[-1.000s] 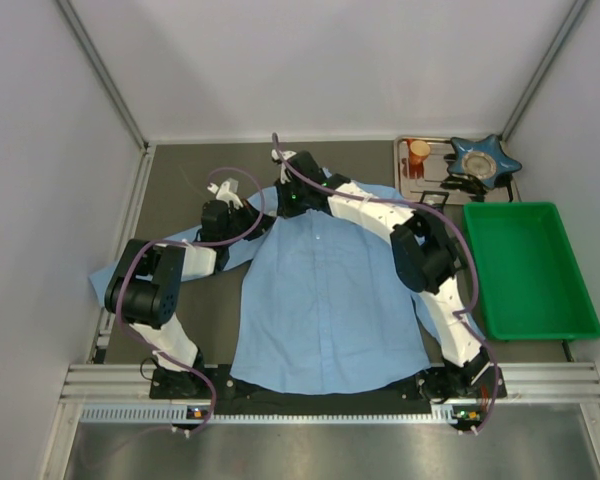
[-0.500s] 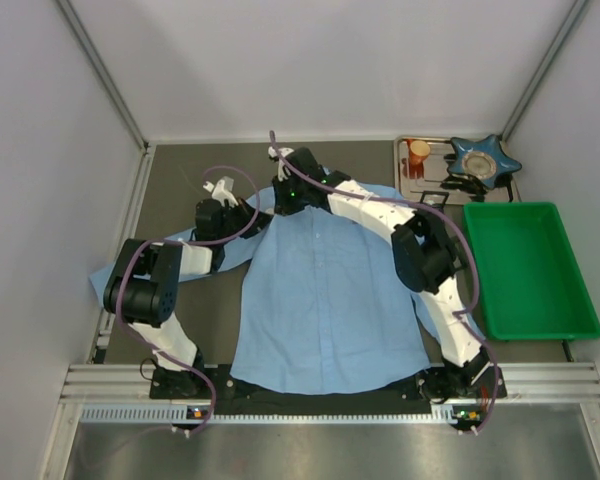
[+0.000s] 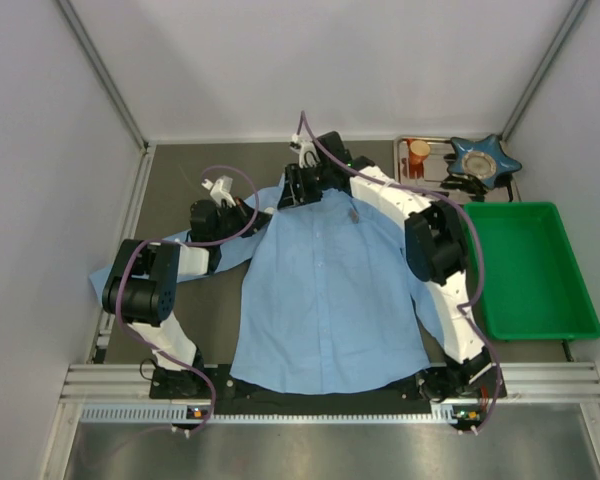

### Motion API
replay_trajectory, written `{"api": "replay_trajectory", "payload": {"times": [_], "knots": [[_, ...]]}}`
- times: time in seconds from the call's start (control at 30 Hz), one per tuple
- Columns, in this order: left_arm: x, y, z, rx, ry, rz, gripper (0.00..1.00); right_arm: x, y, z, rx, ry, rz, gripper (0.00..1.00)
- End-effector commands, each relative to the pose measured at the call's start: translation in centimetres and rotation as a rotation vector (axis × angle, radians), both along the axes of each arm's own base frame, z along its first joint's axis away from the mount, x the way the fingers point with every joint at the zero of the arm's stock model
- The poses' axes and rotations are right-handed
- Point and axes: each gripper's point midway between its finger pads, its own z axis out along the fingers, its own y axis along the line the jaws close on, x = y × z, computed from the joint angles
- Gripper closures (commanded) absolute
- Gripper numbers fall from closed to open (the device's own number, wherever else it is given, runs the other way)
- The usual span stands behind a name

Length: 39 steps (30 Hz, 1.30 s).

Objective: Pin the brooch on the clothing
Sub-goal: Pin the brooch to the clothes.

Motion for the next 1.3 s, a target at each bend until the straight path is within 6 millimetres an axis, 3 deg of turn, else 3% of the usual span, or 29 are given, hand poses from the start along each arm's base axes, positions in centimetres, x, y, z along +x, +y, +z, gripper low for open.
{"api": "replay_trajectory", "payload": {"times": [0.0,0.17,0.43,0.57,0.77,1.0,1.2,1.27], "knots": [[0.7,-0.3,1.8,-0.006,-0.102,-0.029,1.00,-2.2,0.6,1.0,0.099,0.128,0.064,0.48],[0.7,-0.3,1.8,0.000,-0.104,-0.037,1.00,-2.9,0.3,-0.3,0.098,0.087,0.127,0.46],[0.5,0.0,1.6,0.011,-0.110,-0.068,1.00,-1.8,-0.6,2.1,0.133,-0.485,0.356,0.39],[0.4,-0.2,1.7,0.027,-0.135,-0.097,1.00,-1.9,-0.7,1.7,0.129,-0.571,0.418,0.39],[0.4,-0.2,1.5,0.059,-0.155,-0.119,1.00,-1.0,-0.1,2.6,0.138,-0.681,0.451,0.40],[0.5,-0.3,1.5,0.082,-0.172,-0.140,1.00,-2.2,1.1,1.4,0.106,-0.797,0.567,0.40],[0.4,-0.3,1.2,0.098,-0.173,-0.147,1.00,-2.9,2.1,0.9,0.091,-0.875,0.629,0.47],[0.4,-0.2,1.2,0.104,-0.175,-0.145,1.00,-3.0,2.3,0.7,0.083,-0.891,0.638,0.54]]}}
